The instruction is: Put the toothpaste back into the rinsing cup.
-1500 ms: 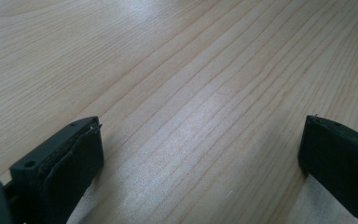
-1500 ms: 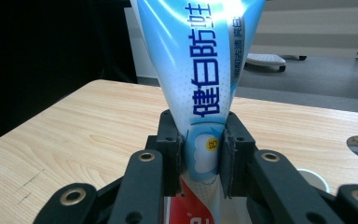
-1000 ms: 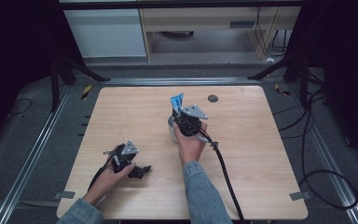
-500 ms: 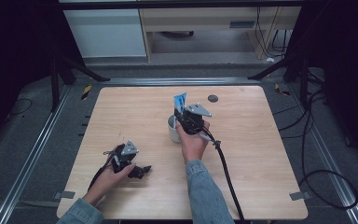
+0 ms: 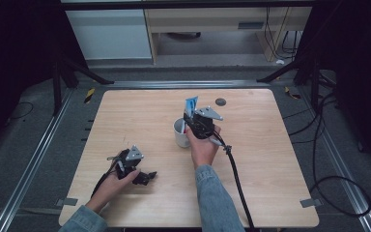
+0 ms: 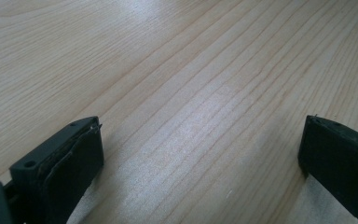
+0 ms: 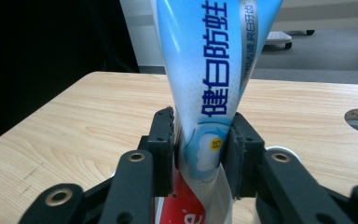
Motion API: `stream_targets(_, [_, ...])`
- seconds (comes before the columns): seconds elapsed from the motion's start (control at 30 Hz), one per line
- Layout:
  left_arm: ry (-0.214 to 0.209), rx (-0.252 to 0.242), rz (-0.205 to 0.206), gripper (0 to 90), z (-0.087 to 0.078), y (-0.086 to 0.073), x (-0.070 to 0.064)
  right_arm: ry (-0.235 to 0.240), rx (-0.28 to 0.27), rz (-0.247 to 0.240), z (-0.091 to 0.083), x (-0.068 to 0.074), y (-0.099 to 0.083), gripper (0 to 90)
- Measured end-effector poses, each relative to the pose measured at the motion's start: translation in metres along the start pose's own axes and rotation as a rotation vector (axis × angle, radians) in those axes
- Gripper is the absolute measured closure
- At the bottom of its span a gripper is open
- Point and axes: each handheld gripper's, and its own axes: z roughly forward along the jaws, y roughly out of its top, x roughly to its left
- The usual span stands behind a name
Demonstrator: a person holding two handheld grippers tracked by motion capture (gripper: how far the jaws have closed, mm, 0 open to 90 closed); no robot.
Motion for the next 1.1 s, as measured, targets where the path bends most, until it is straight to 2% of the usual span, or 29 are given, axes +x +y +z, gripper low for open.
stream_targets(0.27, [0.0,0.0,0.0,0.0,0.0,0.0,0.0,-0.012,0.023,-0.01,-0.003,-0.005,0.001,58.0])
stream_targets(0.67, [0.0,0.0,0.0,0.0,0.0,0.0,0.0,-0.027,0.029,-0.04,-0.006,-0.004,0.006,55.2])
stream_targets(0.93, [0.0,0.0,0.0,0.0,0.0,0.0,0.0,-0.038,0.041,-0.099,-0.009,0.001,0.012,53.9])
stream_targets(1.1, [0.0,0.0,0.0,0.0,0.0,0.0,0.0,-0.042,0.052,-0.12,-0.012,0.003,0.016,51.0])
